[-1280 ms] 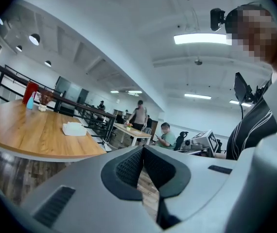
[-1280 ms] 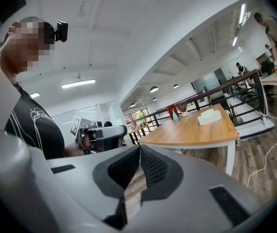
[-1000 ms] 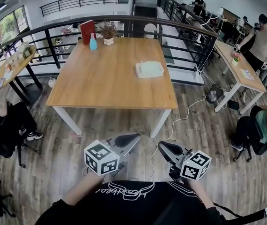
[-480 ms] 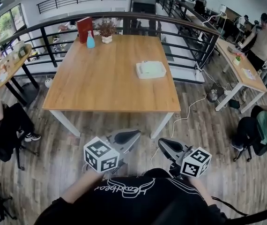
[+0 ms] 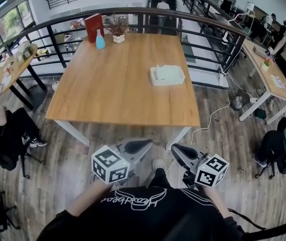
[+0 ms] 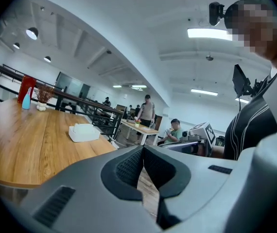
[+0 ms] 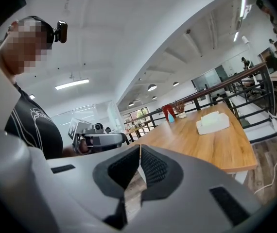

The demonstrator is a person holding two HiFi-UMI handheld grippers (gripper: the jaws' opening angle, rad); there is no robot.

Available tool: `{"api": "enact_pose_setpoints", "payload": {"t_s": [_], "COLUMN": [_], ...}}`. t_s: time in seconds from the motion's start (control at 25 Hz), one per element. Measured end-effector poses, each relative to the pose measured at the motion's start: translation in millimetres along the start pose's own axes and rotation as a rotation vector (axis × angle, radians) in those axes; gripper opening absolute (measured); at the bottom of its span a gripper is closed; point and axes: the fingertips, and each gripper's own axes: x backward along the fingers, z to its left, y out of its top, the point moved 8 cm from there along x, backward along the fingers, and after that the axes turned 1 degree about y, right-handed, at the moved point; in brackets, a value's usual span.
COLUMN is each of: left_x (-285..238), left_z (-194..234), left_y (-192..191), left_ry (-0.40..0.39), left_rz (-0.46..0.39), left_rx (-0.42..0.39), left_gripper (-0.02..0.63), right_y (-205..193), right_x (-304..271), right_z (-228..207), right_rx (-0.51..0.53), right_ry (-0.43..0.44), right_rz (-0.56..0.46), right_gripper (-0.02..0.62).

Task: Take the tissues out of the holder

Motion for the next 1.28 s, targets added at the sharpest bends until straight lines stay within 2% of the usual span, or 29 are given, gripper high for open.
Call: {"api": "enact_pose_setpoints", "payload": {"t_s": [0.28,0.68,1.0,1.28], "left_x": [-78.4,-197.2,-263.6,-300.8], "left_z": [61.2,162.9,220.4,255.5], "left_y": [13.3,48.9,66.9,84.1], "left_ry": [0.031,0.071,0.12,0.15], "left_rz": [0.036,0.08,0.091,0.084], "left_rx": [0.03,0.062,0.088,0.083], "left_gripper": [0.014,0.014,0.014,0.014], "right_y": [21.2,85.0,111.6,138.4], "right_x": [-29.0,-77.2,-109.3,-131.8], "right_z": [-98.2,-255.5,-336.5,-387.0], "right_rx": [-0.049,-0.068,-0.087,-0.066], "right_ry": [0.022,0.033,0.077,0.101], "right_rz": [0.025,0.05,0.084,0.087], "right_gripper": [0.02,0.02,0.02,0.02]}}
